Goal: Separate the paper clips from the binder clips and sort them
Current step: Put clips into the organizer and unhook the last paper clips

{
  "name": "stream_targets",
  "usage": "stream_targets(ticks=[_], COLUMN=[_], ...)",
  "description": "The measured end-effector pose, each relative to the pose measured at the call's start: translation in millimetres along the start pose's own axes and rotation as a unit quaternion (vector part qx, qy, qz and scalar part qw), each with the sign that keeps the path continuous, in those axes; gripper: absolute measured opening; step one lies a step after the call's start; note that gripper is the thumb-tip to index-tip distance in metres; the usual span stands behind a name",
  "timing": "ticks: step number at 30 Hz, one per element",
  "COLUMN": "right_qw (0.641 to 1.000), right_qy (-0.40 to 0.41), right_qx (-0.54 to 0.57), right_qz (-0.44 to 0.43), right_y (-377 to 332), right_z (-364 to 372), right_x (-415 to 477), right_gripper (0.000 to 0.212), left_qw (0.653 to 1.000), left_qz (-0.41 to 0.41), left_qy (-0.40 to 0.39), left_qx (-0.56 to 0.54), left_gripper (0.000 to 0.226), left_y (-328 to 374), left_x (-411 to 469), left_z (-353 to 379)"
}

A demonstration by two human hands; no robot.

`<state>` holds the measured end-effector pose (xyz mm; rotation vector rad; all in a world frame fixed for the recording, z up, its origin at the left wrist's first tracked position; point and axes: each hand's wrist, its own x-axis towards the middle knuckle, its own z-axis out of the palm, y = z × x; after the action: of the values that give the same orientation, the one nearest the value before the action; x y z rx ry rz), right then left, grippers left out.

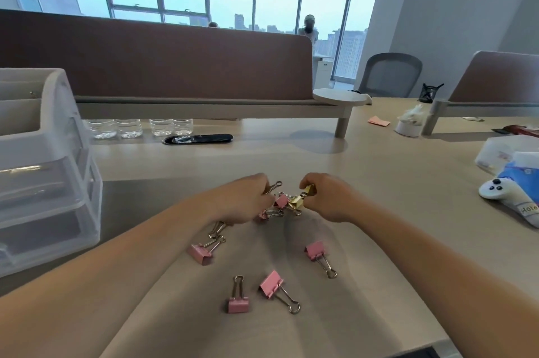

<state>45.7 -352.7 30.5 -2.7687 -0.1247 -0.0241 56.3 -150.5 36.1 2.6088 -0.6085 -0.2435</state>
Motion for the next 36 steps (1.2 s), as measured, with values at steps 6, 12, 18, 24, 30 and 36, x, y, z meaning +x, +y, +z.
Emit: stream_targets(ticks=[6,12,18,24,30,36], right_qw=[0.997,0.988,0.992,0.998,0.994,0.985], right_qy=[-0.048,-0.08,-0.038,-0.029,-0.046,-0.038], right_qx=[-0.06,-0.121,-0.083,-0.013,0.086,0.111], right_qz=[0.021,0.051,0.082,0.049,-0.043,-0.128], right_y=[0.3,-6.3,-10.6,-26.9,-79.4,-155.8], right_z=[2.8,10.0,1.6,-14.5,-38.1,-51.0], right_x=[28.9,41.3,30.6,9.3,-22.9,-28.4], right_gripper=[0.05,0.032,0.04,0.037,0.034,0.029], left_qw=[0.999,0.999,0.998,0.998,0.995,0.985], left_qz=[-0.006,-0.007,-0.021,-0.031,-0.033,-0.055], left_qy=[0.026,0.037,0.039,0.046,0.087,0.163], left_qx=[-0.042,-0.029,-0.053,-0.031,-0.018,-0.014], left_gripper=[0.012,0.014,0.016,0.013,0.014,0.014], left_y=[-0.7,-7.8,-6.4,-3.1,-4.3,-18.8], left_x=[14.4,16.6,5.9,-11.1,-55.5,-112.9], left_z=[1.1,5.0,1.4,-9.8,-48.0,-102.7])
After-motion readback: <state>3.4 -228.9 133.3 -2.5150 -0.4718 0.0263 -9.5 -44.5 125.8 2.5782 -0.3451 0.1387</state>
